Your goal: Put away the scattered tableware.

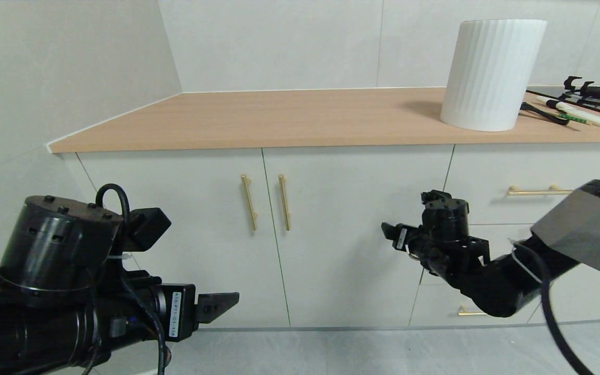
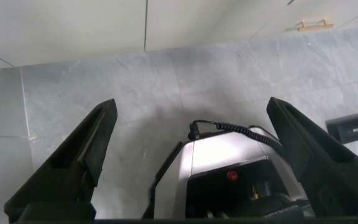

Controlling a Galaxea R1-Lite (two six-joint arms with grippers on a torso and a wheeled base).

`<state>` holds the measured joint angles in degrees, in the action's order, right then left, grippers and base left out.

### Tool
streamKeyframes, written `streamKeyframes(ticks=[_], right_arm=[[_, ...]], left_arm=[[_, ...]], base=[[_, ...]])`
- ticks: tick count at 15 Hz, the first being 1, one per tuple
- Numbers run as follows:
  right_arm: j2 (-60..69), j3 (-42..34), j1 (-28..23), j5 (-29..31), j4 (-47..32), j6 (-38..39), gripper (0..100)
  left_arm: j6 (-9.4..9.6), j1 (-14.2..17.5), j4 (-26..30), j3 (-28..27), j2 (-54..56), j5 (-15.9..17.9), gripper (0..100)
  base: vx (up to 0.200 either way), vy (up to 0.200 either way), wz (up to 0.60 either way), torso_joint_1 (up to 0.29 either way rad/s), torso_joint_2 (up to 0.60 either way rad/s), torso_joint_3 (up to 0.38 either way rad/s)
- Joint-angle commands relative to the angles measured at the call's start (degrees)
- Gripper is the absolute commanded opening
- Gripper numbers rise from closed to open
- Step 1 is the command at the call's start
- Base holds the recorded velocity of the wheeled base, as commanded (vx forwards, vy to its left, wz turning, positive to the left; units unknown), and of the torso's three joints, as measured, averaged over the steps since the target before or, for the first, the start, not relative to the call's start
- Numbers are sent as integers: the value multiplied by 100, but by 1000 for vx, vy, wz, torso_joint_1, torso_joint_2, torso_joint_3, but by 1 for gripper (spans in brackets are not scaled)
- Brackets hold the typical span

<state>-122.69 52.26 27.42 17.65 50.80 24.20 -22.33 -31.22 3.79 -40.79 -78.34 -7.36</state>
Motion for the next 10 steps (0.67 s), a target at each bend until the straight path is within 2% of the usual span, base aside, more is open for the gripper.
streamKeyframes(ticks=[1, 2, 4, 6, 7, 8, 9, 10], right_arm=[[1564, -1271, 247, -1572, -325, -258, 100], [1810, -1368, 247, -1704, -527, -495, 100], [1889, -1359, 247, -1378, -527, -671, 100], [2012, -1368, 255, -535, -510, -1216, 100], [2152, -1385, 255, -262, -510, -1330, 100], [2355, -1385, 255, -130, -518, -1427, 100], [2776, -1491, 255, -86, -562, -1567, 100], [3102, -1658, 255, -69, -562, -1725, 100]], left_arm=[[1, 2, -1, 1, 3, -2, 100], [1, 2, -1, 1, 3, -2, 100], [1, 2, -1, 1, 11, -2, 100], [54, 55, -45, -26, 258, -134, 100], [106, 186, -54, -17, 433, -143, 100], [238, 257, -45, -8, 574, -143, 100], [344, 274, -54, 80, 794, -160, 100], [370, 274, -63, 141, 943, -160, 100]], base=[[0, 0, 0, 0, 0, 0], [0, 0, 0, 0, 0, 0], [0, 0, 0, 0, 0, 0], [0, 0, 0, 0, 0, 0], [0, 0, 0, 0, 0, 0], [0, 0, 0, 0, 0, 0], [0, 0, 0, 0, 0, 0], [0, 0, 0, 0, 0, 0]])
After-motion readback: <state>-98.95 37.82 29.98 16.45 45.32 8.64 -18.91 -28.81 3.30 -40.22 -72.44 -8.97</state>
